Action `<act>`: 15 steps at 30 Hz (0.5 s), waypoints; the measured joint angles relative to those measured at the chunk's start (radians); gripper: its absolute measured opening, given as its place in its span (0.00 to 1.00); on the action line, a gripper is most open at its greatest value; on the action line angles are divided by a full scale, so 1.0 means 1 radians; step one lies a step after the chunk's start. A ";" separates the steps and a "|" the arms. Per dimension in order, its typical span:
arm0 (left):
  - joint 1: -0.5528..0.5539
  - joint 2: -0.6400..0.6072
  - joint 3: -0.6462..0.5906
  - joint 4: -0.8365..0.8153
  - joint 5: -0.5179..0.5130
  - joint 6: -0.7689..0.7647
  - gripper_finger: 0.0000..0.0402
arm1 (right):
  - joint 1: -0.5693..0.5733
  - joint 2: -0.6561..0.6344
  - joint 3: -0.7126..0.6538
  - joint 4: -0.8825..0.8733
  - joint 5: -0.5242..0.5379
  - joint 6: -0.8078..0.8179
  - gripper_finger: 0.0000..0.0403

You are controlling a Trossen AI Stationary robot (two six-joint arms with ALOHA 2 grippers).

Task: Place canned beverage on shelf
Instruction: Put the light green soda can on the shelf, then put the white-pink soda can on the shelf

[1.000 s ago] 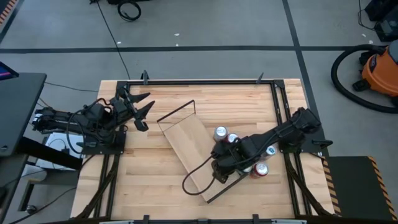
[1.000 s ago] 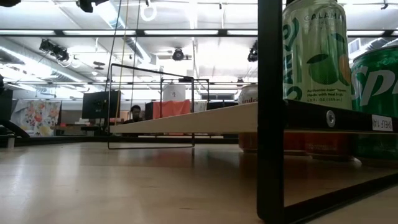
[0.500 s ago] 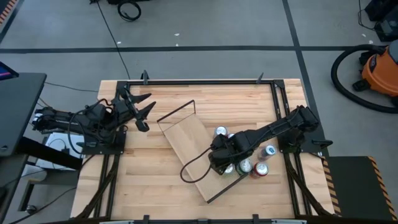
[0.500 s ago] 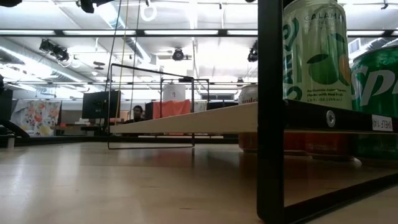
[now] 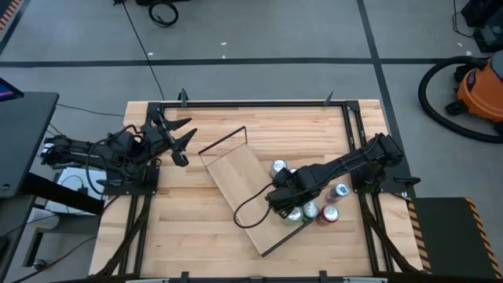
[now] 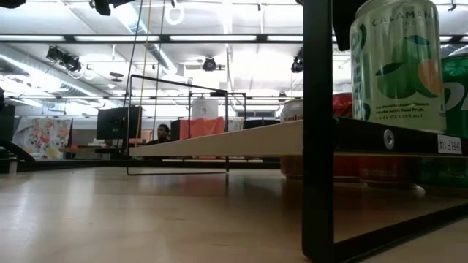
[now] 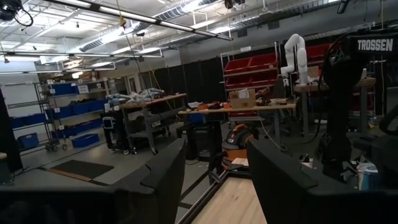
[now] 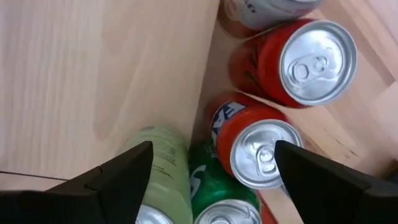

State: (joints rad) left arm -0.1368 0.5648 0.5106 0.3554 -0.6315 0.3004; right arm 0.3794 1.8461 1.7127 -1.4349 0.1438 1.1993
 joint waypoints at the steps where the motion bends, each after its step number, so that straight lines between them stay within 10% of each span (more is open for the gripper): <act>1: 0.000 0.000 0.000 0.000 0.000 0.000 0.45 | 0.000 -0.001 0.000 0.000 0.007 0.002 0.86; 15: 0.000 0.005 0.000 -0.001 0.000 -0.002 0.45 | -0.058 -0.003 0.055 -0.015 0.203 -0.207 0.86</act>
State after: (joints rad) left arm -0.1368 0.5697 0.5106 0.3544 -0.6315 0.2987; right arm 0.3215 1.8431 1.7674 -1.4497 0.3472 0.9918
